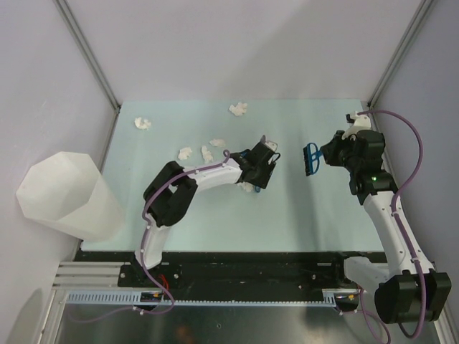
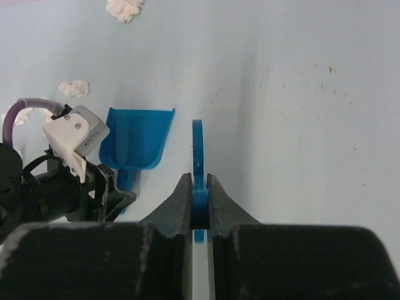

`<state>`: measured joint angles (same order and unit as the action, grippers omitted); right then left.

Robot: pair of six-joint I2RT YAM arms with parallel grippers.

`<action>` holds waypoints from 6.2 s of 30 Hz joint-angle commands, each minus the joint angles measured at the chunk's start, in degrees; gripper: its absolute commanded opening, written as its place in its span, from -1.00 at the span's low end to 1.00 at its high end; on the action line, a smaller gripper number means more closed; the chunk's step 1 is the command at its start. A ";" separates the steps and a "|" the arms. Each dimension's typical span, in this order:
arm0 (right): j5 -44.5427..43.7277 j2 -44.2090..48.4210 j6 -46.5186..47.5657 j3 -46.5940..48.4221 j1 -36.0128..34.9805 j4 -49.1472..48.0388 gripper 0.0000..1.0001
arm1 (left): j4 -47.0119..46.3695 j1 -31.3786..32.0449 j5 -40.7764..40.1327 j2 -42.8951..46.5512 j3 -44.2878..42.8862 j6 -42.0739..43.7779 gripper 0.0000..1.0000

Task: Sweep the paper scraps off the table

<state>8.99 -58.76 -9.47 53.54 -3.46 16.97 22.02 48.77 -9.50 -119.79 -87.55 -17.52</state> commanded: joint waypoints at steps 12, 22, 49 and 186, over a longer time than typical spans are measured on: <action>2.96 -0.39 -0.63 -0.10 0.92 -3.00 -1.00 | 1.18 -0.08 3.17 -4.84 -3.68 -3.40 -0.31; 1.82 1.19 -0.72 -0.01 1.00 -3.43 -1.00 | 2.50 -0.79 7.04 3.76 -2.89 -3.23 -1.00; 9.65 -30.58 -24.25 6.13 -37.92 -57.11 -1.00 | 8.13 -23.37 -22.65 58.87 9.94 45.36 -0.99; -33.69 -25.55 8.42 25.30 -46.81 -11.70 -1.00 | 15.77 -34.71 31.29 38.66 26.20 39.77 -1.00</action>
<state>-17.98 -91.92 -2.02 77.06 -51.62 3.86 39.24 14.72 16.62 -86.32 -58.17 27.05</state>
